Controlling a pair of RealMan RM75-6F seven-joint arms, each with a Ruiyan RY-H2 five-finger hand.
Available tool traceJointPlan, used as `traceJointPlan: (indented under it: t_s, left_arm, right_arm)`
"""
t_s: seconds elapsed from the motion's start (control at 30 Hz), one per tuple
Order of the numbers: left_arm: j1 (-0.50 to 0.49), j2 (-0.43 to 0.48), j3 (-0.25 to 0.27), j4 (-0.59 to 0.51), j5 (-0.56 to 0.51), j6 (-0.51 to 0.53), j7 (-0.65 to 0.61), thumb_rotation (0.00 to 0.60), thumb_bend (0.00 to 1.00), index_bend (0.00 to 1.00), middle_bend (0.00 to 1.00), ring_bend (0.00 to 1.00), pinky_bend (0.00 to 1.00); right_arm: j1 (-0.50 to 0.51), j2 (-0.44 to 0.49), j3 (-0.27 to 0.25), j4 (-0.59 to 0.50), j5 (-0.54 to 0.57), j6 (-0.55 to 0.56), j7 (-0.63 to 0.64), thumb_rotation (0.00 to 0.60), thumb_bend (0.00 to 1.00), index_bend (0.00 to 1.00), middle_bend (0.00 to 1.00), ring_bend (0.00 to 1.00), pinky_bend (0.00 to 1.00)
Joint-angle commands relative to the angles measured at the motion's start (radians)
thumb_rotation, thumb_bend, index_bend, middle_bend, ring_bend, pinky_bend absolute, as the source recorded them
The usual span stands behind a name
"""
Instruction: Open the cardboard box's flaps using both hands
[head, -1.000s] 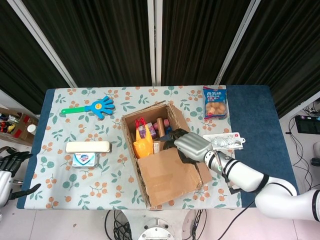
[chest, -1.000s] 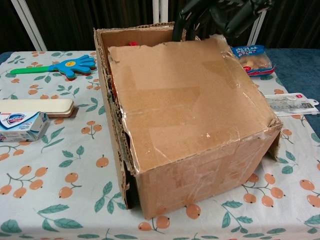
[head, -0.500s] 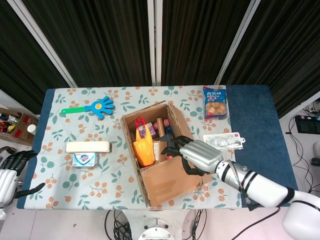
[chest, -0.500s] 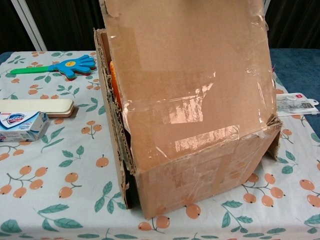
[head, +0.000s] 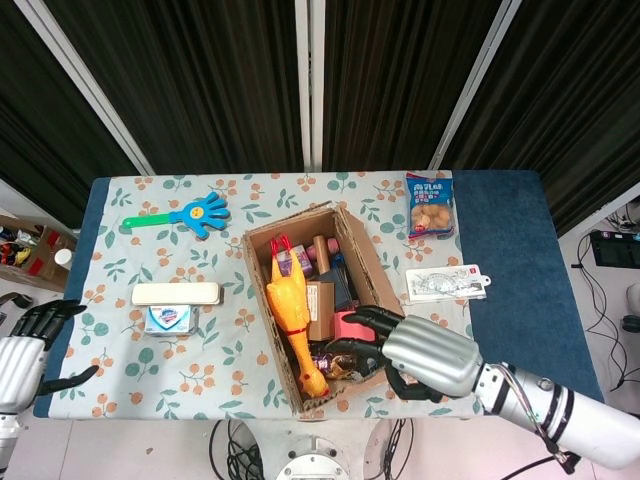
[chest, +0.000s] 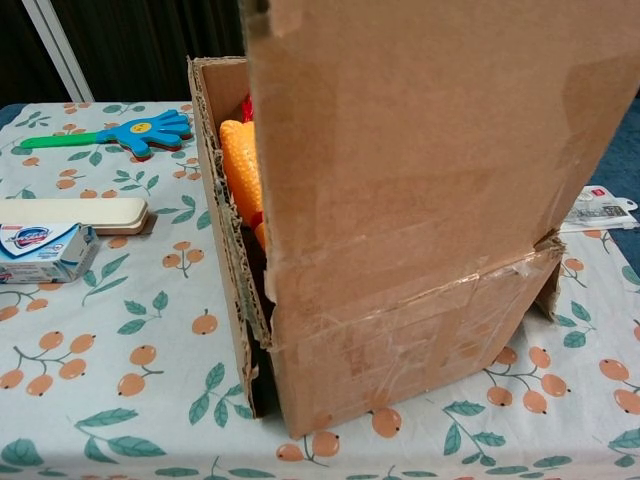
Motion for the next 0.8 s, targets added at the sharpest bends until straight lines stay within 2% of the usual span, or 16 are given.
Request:
traceJointPlan:
  t_s: [0.03, 0.13, 0.2, 0.33, 0.4, 0.47, 0.53, 0.57, 0.6, 0.63, 0.67, 0.77, 0.8]
  left_arm:
    - [-0.003, 0.001, 0.000, -0.006, 0.001, -0.004, 0.006, 0.562, 0.00, 0.21, 0.18, 0.13, 0.16]
    - [-0.006, 0.002, 0.001, -0.014, 0.004, -0.006, 0.013, 0.564, 0.00, 0.21, 0.18, 0.13, 0.16]
    - [-0.007, 0.003, 0.001, -0.018, 0.007, -0.004, 0.018, 0.565, 0.00, 0.21, 0.18, 0.13, 0.16]
    - [-0.006, 0.005, 0.002, -0.025, 0.013, 0.001, 0.027, 0.563, 0.00, 0.21, 0.18, 0.13, 0.16]
    - [-0.003, 0.006, 0.003, -0.027, 0.014, 0.008, 0.030, 0.562, 0.00, 0.21, 0.18, 0.13, 0.16]
    - [0.002, 0.006, 0.003, -0.024, 0.014, 0.017, 0.032, 0.562, 0.00, 0.21, 0.18, 0.13, 0.16]
    - [0.008, 0.002, 0.004, -0.019, 0.014, 0.028, 0.036, 0.562, 0.00, 0.21, 0.18, 0.13, 0.16]
    - [0.013, -0.001, 0.003, -0.015, 0.014, 0.037, 0.043, 0.562, 0.00, 0.21, 0.18, 0.13, 0.16]
    - [0.017, -0.005, 0.002, -0.011, 0.014, 0.044, 0.049, 0.562, 0.00, 0.20, 0.18, 0.13, 0.16]
    - [0.020, -0.009, 0.001, -0.007, 0.015, 0.051, 0.055, 0.563, 0.00, 0.20, 0.18, 0.13, 0.16]
    - [0.023, -0.015, 0.001, -0.001, 0.017, 0.057, 0.063, 0.562, 0.00, 0.19, 0.18, 0.13, 0.16]
    - [0.029, -0.029, 0.003, 0.011, 0.019, 0.065, 0.078, 0.539, 0.00, 0.17, 0.18, 0.13, 0.16]
    - [0.030, -0.033, 0.003, 0.016, 0.018, 0.066, 0.083, 0.516, 0.00, 0.15, 0.17, 0.13, 0.16]
  right_arm:
    - [-0.044, 0.114, -0.102, 0.085, -0.245, 0.186, 0.241, 0.600, 1.00, 0.13, 0.48, 0.04, 0.00]
    - [-0.031, 0.137, -0.127, 0.119, -0.335, 0.201, 0.316, 0.600, 1.00, 0.12, 0.54, 0.10, 0.00]
    - [-0.030, 0.139, -0.133, 0.128, -0.343, 0.200, 0.310, 0.600, 1.00, 0.12, 0.56, 0.12, 0.00]
    - [-0.081, 0.114, -0.138, 0.127, -0.230, 0.201, 0.126, 0.600, 1.00, 0.12, 0.53, 0.12, 0.00]
    - [-0.132, 0.080, -0.148, 0.124, -0.138, 0.207, -0.031, 0.600, 1.00, 0.12, 0.48, 0.12, 0.00]
    - [-0.193, 0.035, -0.166, 0.127, -0.055, 0.191, -0.233, 0.600, 0.99, 0.11, 0.35, 0.07, 0.00]
    - [-0.257, -0.020, -0.186, 0.136, 0.025, 0.179, -0.440, 0.600, 0.91, 0.05, 0.18, 0.02, 0.00]
    - [-0.310, -0.077, -0.197, 0.152, 0.092, 0.192, -0.602, 0.600, 0.79, 0.01, 0.08, 0.00, 0.00]
    - [-0.353, -0.133, -0.203, 0.170, 0.147, 0.218, -0.735, 0.600, 0.68, 0.00, 0.02, 0.00, 0.00]
    - [-0.398, -0.200, -0.207, 0.192, 0.198, 0.257, -0.866, 0.600, 0.58, 0.00, 0.00, 0.00, 0.00]
    - [-0.454, -0.300, -0.214, 0.227, 0.252, 0.320, -1.012, 0.600, 0.53, 0.00, 0.00, 0.00, 0.00]
    - [-0.557, -0.516, -0.235, 0.336, 0.320, 0.471, -1.198, 0.600, 0.41, 0.00, 0.00, 0.00, 0.00]
    - [-0.580, -0.561, -0.240, 0.370, 0.332, 0.508, -1.230, 0.600, 0.36, 0.00, 0.00, 0.00, 0.00]
